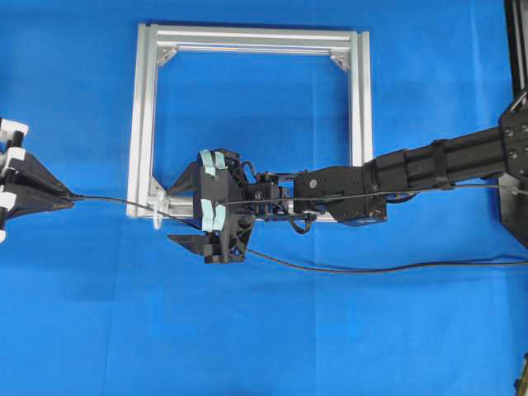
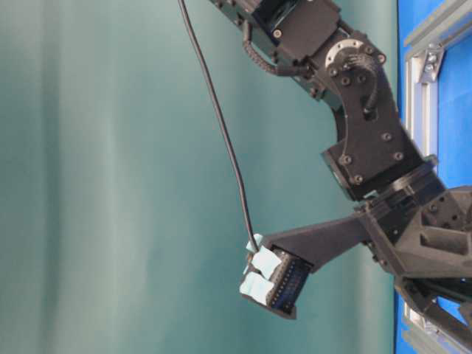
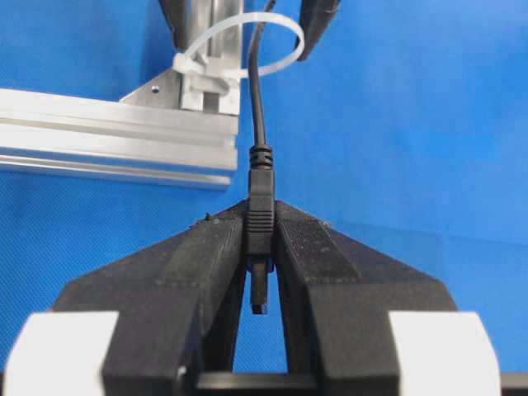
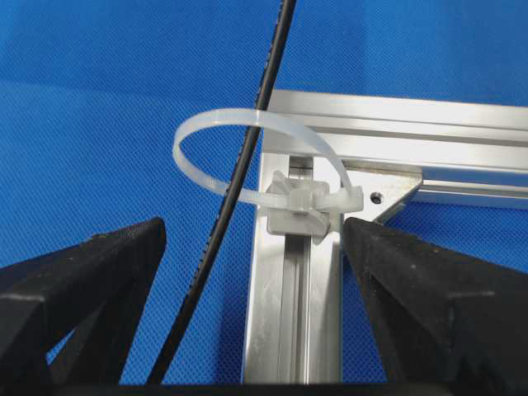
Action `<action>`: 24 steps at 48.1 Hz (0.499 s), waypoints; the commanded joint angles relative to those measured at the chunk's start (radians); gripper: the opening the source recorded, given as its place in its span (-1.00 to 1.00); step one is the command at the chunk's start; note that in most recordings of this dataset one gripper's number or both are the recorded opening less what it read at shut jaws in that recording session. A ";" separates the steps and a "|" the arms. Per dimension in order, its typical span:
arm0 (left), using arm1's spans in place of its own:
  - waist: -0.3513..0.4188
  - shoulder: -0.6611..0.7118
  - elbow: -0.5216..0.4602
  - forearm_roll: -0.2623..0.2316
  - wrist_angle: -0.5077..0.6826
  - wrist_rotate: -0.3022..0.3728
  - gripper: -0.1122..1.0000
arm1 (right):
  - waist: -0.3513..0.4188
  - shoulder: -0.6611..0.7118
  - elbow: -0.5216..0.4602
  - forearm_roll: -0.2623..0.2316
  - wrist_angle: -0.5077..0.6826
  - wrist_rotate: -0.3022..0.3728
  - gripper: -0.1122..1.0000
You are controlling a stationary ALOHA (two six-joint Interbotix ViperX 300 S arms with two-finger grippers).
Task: Insert the wire through the string loop located on the left side.
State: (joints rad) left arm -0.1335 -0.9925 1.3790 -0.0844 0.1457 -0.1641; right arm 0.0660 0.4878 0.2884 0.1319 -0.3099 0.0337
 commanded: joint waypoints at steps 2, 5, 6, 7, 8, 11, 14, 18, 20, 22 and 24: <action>-0.002 0.025 -0.008 0.003 -0.003 -0.009 -0.66 | 0.002 -0.035 -0.011 0.000 -0.003 -0.002 0.89; -0.002 0.051 -0.006 0.003 -0.008 -0.017 -0.66 | 0.003 -0.035 -0.012 0.002 -0.003 -0.002 0.89; 0.000 0.058 -0.006 0.003 -0.009 -0.020 -0.66 | 0.003 -0.035 -0.012 0.000 -0.003 -0.002 0.89; 0.002 0.064 -0.006 0.003 -0.011 -0.021 -0.66 | 0.003 -0.035 -0.012 0.000 -0.003 -0.002 0.89; 0.005 0.072 -0.006 0.003 -0.014 -0.026 -0.65 | 0.003 -0.035 -0.012 0.000 -0.003 -0.002 0.89; 0.009 0.092 -0.006 0.003 -0.020 -0.031 -0.63 | 0.003 -0.035 -0.014 0.000 -0.003 -0.002 0.89; 0.015 0.107 -0.006 0.003 -0.023 -0.035 -0.40 | 0.003 -0.035 -0.014 0.002 -0.003 -0.002 0.89; 0.018 0.117 -0.006 0.003 -0.025 -0.038 0.08 | 0.005 -0.035 -0.015 0.002 -0.003 -0.002 0.89; 0.018 0.115 -0.005 0.003 -0.025 -0.037 0.31 | 0.005 -0.035 -0.015 0.000 -0.003 -0.002 0.89; 0.018 0.115 -0.005 0.003 -0.025 -0.037 0.53 | 0.005 -0.037 -0.015 0.000 -0.003 -0.002 0.89; 0.018 0.114 -0.005 0.003 -0.025 -0.037 0.68 | 0.005 -0.038 -0.015 0.002 -0.003 -0.002 0.89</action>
State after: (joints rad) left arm -0.1166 -0.8851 1.3837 -0.0844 0.1304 -0.2010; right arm 0.0675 0.4878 0.2884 0.1335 -0.3099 0.0337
